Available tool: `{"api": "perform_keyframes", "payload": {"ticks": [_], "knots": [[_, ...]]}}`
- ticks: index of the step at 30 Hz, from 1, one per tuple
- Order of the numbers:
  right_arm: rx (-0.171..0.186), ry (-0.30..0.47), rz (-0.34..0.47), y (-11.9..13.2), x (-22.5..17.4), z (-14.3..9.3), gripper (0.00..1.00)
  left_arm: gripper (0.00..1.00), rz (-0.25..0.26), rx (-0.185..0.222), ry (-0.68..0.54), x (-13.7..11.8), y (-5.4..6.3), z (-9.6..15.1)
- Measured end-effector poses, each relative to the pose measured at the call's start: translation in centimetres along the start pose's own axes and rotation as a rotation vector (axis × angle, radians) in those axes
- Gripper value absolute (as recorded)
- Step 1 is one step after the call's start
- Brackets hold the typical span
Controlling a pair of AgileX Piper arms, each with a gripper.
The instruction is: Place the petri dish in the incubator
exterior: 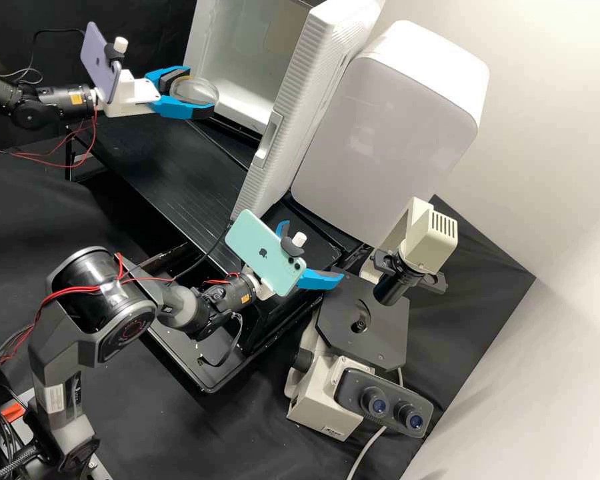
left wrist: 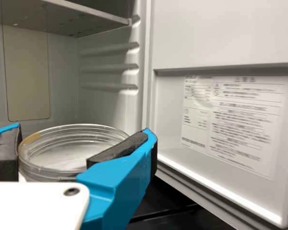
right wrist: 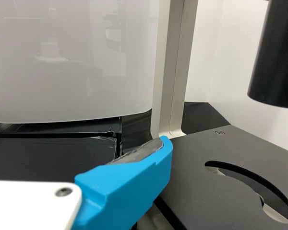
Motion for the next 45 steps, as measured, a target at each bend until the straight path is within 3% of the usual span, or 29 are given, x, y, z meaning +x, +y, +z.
{"api": "perform_keyframes", "payload": {"ticks": [11, 18, 22, 39, 45], "knots": [[0.0, 0.0, 0.0, 0.0, 0.0, 0.0, 1.0, 0.0, -0.047, -0.028, 0.046, 5.1, -0.5, 0.6], [0.0, 0.0, 0.0, 0.0, 0.0, 0.0, 1.0, 0.0, -0.027, -0.009, 0.065, 8.0, -0.4, 1.1], [0.0, 0.0, 0.0, 0.0, 0.0, 0.0, 1.0, 0.0, -0.046, -0.002, 0.088, 9.4, -0.6, 1.3], [0.0, 0.0, 0.0, 0.0, 0.0, 0.0, 1.0, 0.0, -0.119, 0.002, 0.199, 13.6, -3.2, -0.1], [0.0, 0.0, 0.0, 0.0, 0.0, 0.0, 1.0, 0.0, -0.116, 0.043, 0.227, 14.9, -3.5, -0.6]]}}
